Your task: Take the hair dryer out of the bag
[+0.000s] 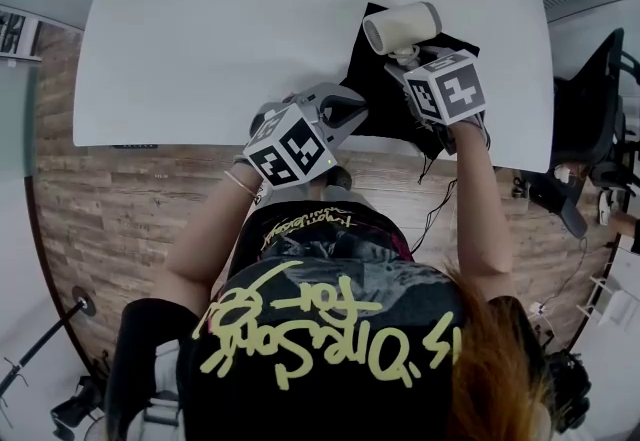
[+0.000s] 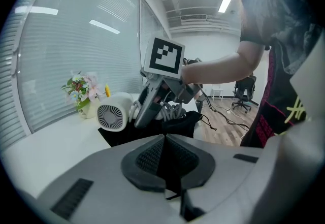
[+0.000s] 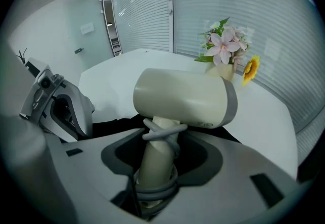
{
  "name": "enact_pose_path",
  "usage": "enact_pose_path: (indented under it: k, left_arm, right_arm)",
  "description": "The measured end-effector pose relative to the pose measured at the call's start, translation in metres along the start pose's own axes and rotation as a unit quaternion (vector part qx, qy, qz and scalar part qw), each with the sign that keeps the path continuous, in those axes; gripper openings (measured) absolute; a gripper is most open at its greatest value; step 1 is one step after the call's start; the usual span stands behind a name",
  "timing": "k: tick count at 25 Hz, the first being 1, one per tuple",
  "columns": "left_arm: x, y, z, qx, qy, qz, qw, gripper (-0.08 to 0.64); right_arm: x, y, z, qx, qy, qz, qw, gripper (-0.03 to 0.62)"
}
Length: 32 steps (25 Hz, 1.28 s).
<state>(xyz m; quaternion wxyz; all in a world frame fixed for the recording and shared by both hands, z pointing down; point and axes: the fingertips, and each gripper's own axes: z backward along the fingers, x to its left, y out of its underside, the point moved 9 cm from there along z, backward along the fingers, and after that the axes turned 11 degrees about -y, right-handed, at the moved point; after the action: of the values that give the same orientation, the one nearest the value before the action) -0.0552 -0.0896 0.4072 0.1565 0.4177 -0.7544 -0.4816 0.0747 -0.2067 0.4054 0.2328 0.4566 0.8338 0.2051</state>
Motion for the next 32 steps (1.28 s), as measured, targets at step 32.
enact_pose_path:
  k: [32]
  left_arm:
    - [0.010, 0.009, 0.002, 0.000, 0.036, 0.018, 0.9992, 0.006]
  right_arm:
    - [-0.006, 0.001, -0.022, 0.061, 0.022, -0.025, 0.998, 0.199]
